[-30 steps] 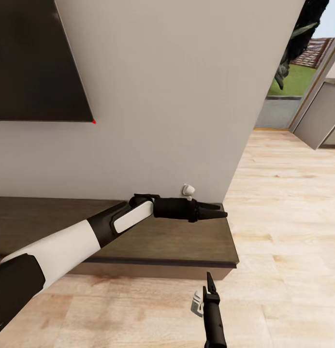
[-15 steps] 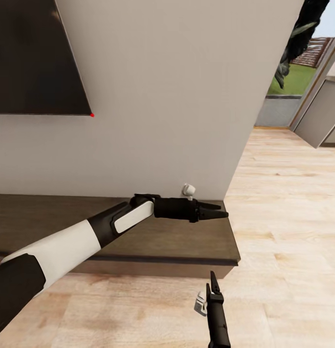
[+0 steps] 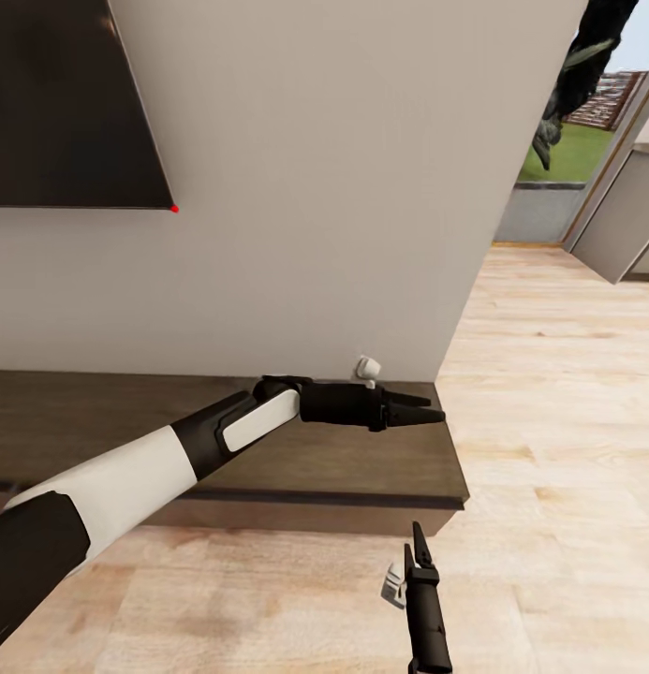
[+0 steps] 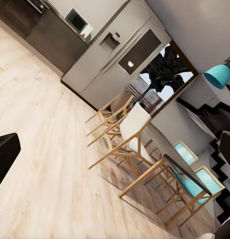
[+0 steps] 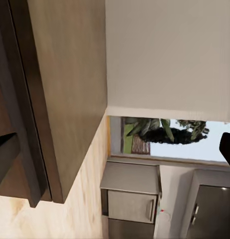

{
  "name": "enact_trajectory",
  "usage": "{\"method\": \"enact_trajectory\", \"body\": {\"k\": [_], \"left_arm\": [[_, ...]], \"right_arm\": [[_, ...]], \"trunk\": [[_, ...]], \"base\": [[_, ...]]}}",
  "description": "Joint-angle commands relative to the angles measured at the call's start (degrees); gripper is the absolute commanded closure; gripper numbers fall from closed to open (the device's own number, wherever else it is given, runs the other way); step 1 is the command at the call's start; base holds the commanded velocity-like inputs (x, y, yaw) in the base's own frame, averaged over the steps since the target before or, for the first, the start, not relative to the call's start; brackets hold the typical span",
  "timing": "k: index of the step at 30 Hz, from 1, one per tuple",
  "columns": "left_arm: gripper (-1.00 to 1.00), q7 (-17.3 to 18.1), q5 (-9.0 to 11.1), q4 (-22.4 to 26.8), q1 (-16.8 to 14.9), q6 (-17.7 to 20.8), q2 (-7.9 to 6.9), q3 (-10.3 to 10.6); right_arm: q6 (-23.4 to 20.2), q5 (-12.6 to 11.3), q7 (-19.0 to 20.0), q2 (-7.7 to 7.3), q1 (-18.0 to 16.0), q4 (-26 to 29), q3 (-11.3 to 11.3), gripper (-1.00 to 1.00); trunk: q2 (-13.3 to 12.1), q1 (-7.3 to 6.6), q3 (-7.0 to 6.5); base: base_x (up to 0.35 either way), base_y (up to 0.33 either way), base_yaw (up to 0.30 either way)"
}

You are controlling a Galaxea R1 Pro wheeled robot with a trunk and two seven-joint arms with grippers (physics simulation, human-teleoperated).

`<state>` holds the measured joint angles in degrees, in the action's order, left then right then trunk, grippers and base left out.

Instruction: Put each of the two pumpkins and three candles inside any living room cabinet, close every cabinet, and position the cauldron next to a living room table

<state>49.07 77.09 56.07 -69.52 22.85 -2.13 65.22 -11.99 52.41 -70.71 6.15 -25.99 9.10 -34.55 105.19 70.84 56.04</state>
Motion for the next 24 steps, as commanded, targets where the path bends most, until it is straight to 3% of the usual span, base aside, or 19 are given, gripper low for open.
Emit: {"method": "enact_trajectory", "body": {"k": [1,10,20,24], "left_arm": [[-1.0,0.0,0.0,0.0,0.0,0.0,0.01,0.0],[-1.0,0.0,0.0,0.0,0.0,0.0,0.06,0.0],[-1.0,0.0,0.0,-0.1,0.0,0.0,0.24,0.0],[-1.0,0.0,0.0,-0.2,0.0,0.0,0.82,0.0]], "right_arm": [[0.0,0.0,0.0,0.0,0.0,0.0,0.0,-1.0],[0.0,-0.1,-0.1,-0.13,-0.1,0.1,0.1,-1.0],[2.8,-0.1,0.2,-2.37,-1.3,0.1,0.2,-1.0],[4.0,0.0,0.3,-4.14,-2.7,0.1,0.2,-1.0]], "trunk": [[0.4,0.23,0.18],[4.0,2.2,1.8],[8.0,4.4,3.6],[9.6,5.28,4.31]], "base": [[0.0,0.0,0.0],[0.0,0.0,0.0],[0.0,0.0,0.0],[0.0,0.0,0.0]]}}
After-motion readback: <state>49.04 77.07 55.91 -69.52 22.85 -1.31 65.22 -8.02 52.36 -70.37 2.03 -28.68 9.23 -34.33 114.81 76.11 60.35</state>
